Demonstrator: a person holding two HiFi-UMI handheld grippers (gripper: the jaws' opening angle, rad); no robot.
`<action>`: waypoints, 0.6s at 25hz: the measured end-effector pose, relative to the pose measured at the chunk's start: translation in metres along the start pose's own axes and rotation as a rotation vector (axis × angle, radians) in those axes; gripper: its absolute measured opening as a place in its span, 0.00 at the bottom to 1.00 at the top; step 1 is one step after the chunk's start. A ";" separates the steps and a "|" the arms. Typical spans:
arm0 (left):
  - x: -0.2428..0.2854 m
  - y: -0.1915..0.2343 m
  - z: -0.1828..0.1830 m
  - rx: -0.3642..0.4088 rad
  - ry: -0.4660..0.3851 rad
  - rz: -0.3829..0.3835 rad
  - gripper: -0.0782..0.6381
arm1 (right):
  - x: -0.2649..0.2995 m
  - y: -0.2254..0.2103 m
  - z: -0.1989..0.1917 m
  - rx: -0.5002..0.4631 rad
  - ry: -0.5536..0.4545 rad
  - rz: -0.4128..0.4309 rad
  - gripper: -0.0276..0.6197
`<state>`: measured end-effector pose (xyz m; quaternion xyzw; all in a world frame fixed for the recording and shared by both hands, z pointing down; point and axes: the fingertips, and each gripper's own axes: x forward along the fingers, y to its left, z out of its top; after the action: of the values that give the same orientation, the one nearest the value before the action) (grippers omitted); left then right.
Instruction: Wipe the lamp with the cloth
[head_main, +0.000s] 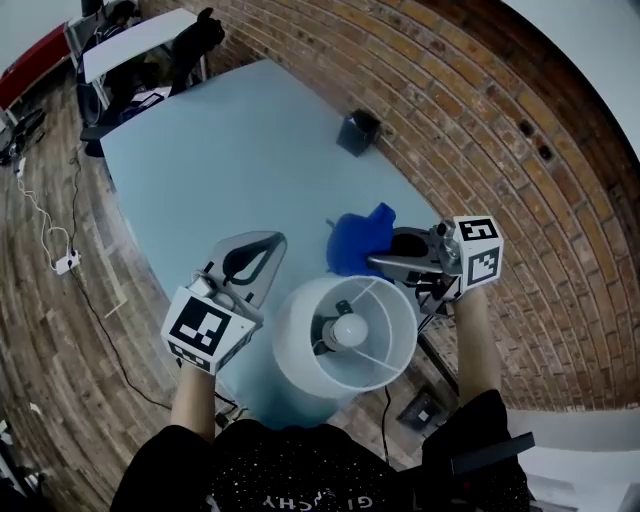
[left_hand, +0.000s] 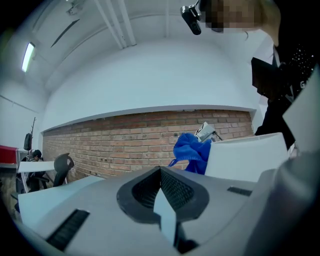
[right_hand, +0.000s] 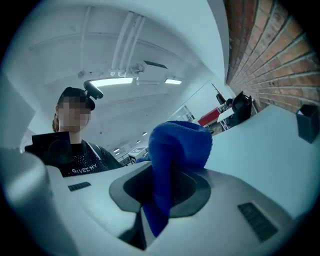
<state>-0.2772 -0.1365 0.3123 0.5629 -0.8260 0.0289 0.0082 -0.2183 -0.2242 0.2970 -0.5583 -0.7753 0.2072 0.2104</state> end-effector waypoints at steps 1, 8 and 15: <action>0.000 0.002 -0.006 -0.016 0.006 0.004 0.12 | 0.002 -0.007 -0.006 0.012 0.011 -0.002 0.16; 0.001 0.008 -0.035 -0.097 0.047 0.060 0.12 | 0.006 -0.046 -0.042 0.079 0.076 -0.008 0.16; -0.007 0.002 -0.045 -0.121 0.066 0.094 0.12 | 0.009 -0.068 -0.062 0.129 0.103 0.021 0.16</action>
<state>-0.2772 -0.1271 0.3567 0.5208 -0.8509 -0.0021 0.0683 -0.2398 -0.2299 0.3869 -0.5618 -0.7424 0.2299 0.2835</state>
